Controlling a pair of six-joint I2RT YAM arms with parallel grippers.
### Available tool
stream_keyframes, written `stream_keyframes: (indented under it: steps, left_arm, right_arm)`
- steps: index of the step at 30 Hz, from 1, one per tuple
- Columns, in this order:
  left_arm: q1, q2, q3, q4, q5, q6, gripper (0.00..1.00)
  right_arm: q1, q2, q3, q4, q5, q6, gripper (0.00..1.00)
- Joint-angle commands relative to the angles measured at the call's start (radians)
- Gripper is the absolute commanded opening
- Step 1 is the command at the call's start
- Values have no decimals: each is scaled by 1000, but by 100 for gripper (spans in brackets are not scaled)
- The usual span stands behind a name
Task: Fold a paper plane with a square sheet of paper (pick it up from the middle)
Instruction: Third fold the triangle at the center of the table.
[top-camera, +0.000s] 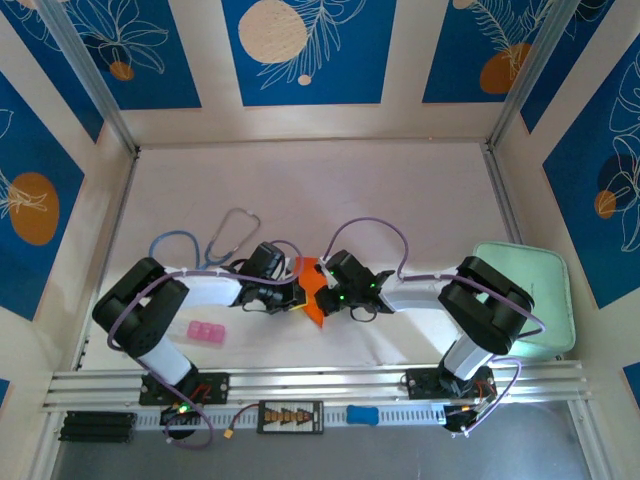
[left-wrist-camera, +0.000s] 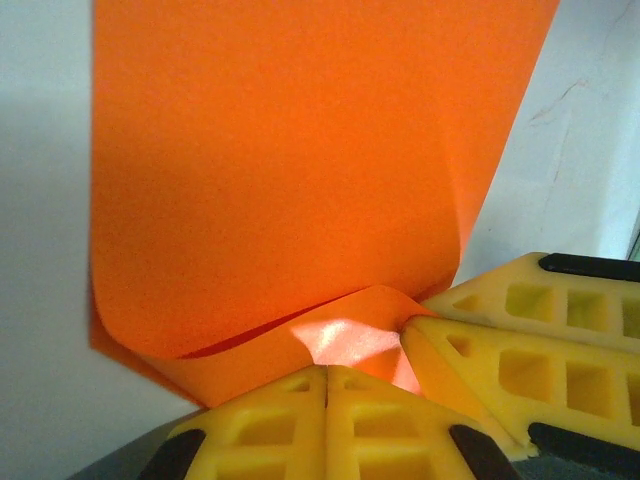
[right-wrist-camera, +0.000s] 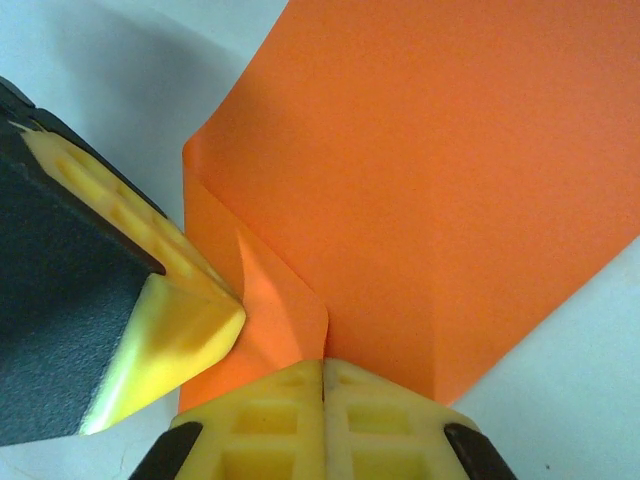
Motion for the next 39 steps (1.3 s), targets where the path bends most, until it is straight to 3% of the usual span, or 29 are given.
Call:
stream_keyframes:
  steps: [1, 5, 9, 13, 15, 18, 23, 39]
  left_arm:
    - [0, 34, -2, -18, -7, 23, 6]
    - [1, 38, -4, -26, -11, 28, 5]
    - [1, 38, -6, -26, -12, 32, 5]
    - [0, 38, -6, -23, -11, 32, 5]
    - [1, 38, -4, -22, -9, 32, 5]
    - [1, 37, -5, -22, -12, 31, 5]
    - [0, 39, -5, -18, -10, 31, 5]
    - [0, 29, -11, -18, -11, 27, 5]
  right_arm:
    - [8, 8, -6, -55, -10, 0, 0]
    - [3, -29, 8, -71, -24, 24, 7]
    - [-34, -127, 10, -102, -73, 97, 30]
    - [-86, -196, 7, -166, -165, 188, 38]
    - [-83, -205, 0, -152, -238, 209, 36]
    - [-61, -192, -14, -100, -324, 273, 23]
    - [-4, -123, 35, -110, -354, 294, 10]
    - [25, 31, 111, -207, -319, 291, 6]
